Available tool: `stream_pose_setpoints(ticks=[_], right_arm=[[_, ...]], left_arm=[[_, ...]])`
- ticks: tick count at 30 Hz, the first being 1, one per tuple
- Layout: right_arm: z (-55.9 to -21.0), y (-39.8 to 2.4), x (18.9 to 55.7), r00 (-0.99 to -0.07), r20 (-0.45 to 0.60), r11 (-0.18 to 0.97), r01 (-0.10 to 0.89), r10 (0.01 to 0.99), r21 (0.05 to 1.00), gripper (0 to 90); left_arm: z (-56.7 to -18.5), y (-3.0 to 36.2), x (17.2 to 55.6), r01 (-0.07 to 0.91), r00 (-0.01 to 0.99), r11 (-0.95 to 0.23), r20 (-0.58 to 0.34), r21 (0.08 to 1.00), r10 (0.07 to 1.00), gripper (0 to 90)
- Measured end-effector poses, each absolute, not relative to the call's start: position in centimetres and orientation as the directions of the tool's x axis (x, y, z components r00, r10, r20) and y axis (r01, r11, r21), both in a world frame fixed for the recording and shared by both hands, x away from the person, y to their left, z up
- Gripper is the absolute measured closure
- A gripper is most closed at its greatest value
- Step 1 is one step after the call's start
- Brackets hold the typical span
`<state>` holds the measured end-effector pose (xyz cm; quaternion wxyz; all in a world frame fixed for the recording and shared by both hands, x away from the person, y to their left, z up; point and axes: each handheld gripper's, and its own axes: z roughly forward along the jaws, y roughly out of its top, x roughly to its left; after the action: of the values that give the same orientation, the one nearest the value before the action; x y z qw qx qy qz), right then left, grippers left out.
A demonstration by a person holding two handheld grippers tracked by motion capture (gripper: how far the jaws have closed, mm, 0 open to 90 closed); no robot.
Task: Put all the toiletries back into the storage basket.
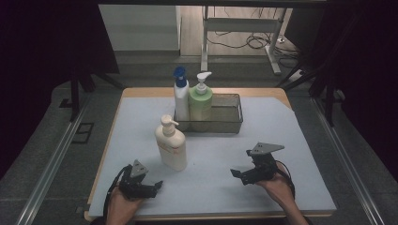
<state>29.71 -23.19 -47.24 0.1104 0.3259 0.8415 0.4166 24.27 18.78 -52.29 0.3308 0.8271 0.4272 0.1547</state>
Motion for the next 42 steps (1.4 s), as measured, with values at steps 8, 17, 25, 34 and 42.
stream_pose_setpoints(ticks=[8, 17, 25, 34, 42], right_arm=[[-46.2, -21.2, 30.1, -0.781, 0.097, 0.436, 0.442, 0.617, 0.784, 0.0], [-45.3, -18.3, 30.5, -0.809, 0.101, 0.451, 0.421, 0.579, 0.787, 0.0], [-44.7, -15.6, 31.1, -0.834, 0.137, 0.453, 0.420, 0.535, 0.786, 0.0], [-44.0, -12.9, 31.2, -0.855, 0.133, 0.461, 0.394, 0.501, 0.795, 1.3], [-43.1, -10.4, 31.1, -0.866, 0.097, 0.482, 0.363, 0.491, 0.797, 5.3]], left_arm=[[-52.3, 18.7, 24.3, 0.606, 0.584, -0.412, -0.029, 0.681, 0.811, 12.2], [-52.3, 18.8, 24.3, 0.604, 0.586, -0.413, -0.027, 0.681, 0.810, 12.2], [-52.3, 18.7, 24.3, 0.604, 0.584, -0.411, -0.029, 0.683, 0.811, 12.2], [-52.3, 18.8, 24.3, 0.604, 0.585, -0.413, -0.028, 0.682, 0.810, 12.2], [-52.3, 18.7, 24.3, 0.605, 0.584, -0.411, -0.029, 0.682, 0.811, 12.2]])
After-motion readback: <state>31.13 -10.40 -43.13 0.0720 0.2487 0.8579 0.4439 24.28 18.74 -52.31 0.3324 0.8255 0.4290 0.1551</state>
